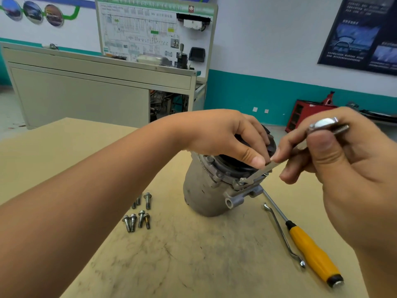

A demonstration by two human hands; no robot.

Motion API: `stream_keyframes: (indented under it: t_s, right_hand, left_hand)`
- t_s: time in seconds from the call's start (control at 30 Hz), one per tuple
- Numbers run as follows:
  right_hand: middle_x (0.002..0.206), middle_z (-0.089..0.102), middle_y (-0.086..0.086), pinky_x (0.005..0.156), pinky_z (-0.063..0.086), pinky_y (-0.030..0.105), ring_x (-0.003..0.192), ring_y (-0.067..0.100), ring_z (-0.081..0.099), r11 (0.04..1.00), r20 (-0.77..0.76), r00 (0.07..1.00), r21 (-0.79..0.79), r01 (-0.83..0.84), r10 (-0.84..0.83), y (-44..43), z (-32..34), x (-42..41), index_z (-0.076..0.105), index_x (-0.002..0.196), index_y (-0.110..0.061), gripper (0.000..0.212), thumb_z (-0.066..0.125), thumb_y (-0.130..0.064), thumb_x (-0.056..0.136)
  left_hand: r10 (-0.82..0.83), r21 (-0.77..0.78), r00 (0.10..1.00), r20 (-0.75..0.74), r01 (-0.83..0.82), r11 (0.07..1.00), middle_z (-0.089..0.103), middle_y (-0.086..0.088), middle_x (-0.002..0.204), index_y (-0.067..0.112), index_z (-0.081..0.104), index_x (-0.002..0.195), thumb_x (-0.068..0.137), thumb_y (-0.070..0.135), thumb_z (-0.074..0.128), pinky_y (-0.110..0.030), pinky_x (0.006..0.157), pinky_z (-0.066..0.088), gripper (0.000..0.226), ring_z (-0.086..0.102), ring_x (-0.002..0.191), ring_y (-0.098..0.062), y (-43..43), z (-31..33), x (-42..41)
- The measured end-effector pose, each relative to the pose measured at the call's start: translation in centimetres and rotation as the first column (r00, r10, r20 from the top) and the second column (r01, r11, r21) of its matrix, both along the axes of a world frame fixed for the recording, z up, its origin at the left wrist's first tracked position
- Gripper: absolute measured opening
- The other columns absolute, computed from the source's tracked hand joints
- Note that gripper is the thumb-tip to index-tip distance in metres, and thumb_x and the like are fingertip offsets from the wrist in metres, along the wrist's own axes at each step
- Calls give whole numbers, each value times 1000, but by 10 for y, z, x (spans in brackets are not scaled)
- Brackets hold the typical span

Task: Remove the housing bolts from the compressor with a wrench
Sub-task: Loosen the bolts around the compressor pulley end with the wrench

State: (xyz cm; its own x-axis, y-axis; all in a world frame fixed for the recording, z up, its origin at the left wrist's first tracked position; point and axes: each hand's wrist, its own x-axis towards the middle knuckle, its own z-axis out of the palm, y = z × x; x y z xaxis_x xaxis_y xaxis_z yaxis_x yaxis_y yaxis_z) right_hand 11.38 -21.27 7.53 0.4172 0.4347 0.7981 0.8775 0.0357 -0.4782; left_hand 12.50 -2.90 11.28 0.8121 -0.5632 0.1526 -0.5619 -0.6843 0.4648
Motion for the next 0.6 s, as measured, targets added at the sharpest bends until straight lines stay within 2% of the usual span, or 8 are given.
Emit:
stream_keyframes:
  t_s: [0.13,0.23,0.3,0.37,0.47,0.53,0.6]
  right_hand:
    - [74,65,-5,58,52,20,59,12,61,995,-173,980,20,-93,95,-10,-3,5,58,82,-36,36,54,-71,76]
    - [67,64,-6,55,51,20,56,10,59,1000,-200,979,6,-23,24,-14,-5,10,56,75,-34,43,59,-76,67]
    - [68,63,-6,57,50,21,57,11,57,999,-151,988,-22,35,-38,-14,-3,11,52,77,-28,46,53,-74,74]
    - [72,64,0,60,48,22,58,13,56,996,-100,992,-59,67,-73,-12,0,13,53,79,-28,39,49,-67,82]
    - [76,60,10,63,48,37,61,17,56,982,-68,989,-144,119,-130,-9,9,19,58,77,-34,26,42,-51,86]
    - [75,61,5,62,50,38,60,15,57,973,-60,988,-190,128,-142,-7,17,22,59,81,-30,25,42,-48,86]
    - [75,64,-4,62,52,31,58,12,59,966,-45,989,-227,125,-139,-6,25,25,59,83,-27,20,49,-42,92]
  left_hand:
    - [4,36,1000,-11,-4,999,44,30,108,56,60,81,70,52,57,-19,100,34,13,39,109,9,-3,-1,1]
    - [20,54,1000,21,-21,998,42,28,109,58,58,83,84,40,63,-16,97,31,18,36,105,9,-3,-3,4]
    - [39,76,998,48,-43,996,41,28,109,60,56,84,88,37,62,-19,99,31,24,34,108,6,-3,-3,5]
    - [46,84,997,56,-51,995,41,28,108,60,55,83,89,36,61,-23,102,32,25,36,108,5,-4,-3,5]
    - [33,65,998,55,-36,997,44,27,107,57,55,81,90,32,60,-22,102,34,27,39,104,10,-3,-3,6]
    - [32,63,998,59,-35,997,44,27,105,54,57,81,91,30,60,-21,101,34,26,40,104,9,-2,-3,7]
    - [32,61,998,55,-35,998,45,25,104,49,60,84,92,30,60,-20,100,33,21,41,107,5,-1,-4,8]
